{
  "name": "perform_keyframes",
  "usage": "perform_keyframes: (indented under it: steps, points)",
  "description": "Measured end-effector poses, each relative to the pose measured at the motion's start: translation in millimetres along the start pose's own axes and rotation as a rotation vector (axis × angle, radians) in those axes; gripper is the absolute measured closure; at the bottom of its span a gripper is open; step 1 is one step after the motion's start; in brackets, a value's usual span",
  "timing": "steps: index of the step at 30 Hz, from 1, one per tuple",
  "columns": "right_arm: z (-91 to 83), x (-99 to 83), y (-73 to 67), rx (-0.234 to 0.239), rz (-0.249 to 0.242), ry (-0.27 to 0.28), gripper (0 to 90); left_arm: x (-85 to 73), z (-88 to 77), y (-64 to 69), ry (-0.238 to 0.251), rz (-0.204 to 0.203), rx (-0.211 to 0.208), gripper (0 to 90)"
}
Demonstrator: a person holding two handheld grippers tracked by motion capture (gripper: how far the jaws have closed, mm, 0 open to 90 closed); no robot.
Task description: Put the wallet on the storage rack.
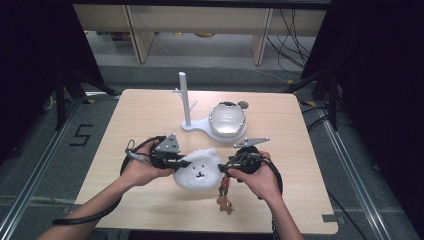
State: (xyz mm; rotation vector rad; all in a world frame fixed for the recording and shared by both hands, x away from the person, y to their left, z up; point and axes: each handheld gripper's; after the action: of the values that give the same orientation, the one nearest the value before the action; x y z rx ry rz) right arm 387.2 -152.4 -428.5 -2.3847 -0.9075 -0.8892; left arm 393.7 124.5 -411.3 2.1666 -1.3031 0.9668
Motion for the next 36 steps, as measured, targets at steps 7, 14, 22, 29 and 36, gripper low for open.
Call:
perform_keyframes:
  steps: [7, 14, 22, 29, 36]
  points:
    - [5.0, 4.6, -2.3, 0.021, -0.033, 0.014, 45.6, 5.6, 1.2, 5.8, 0.006, 0.027, -0.008, 79.6]
    - [8.2, 6.9, -3.1, 0.034, -0.062, 0.019, 51.4, 6.8, 1.1, 9.3, 0.032, 0.020, -0.005, 79.6]
    - [6.2, 8.3, -6.5, 0.048, -0.075, 0.016, 66.9, 7.7, -0.3, 8.7, 0.037, 0.019, -0.003, 79.5]
    - [0.4, 8.8, -9.8, 0.002, -0.090, 0.032, 74.9, 8.8, 0.3, 7.3, 0.060, 0.007, -0.008, 78.3]
    - [-3.8, 8.9, -9.9, -0.007, -0.113, 0.097, 75.7, 6.9, -2.7, 2.1, 0.122, -0.017, 0.013, 66.0]
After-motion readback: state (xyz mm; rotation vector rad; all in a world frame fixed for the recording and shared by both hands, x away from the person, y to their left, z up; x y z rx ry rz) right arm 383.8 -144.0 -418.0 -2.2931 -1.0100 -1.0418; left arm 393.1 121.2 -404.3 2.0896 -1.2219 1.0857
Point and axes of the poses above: each handheld gripper's, and its own axes: z roughly forward along the jaws, x roughly out of its top, y roughly to its right, and after that the axes turned 5 degrees about -z, right-handed
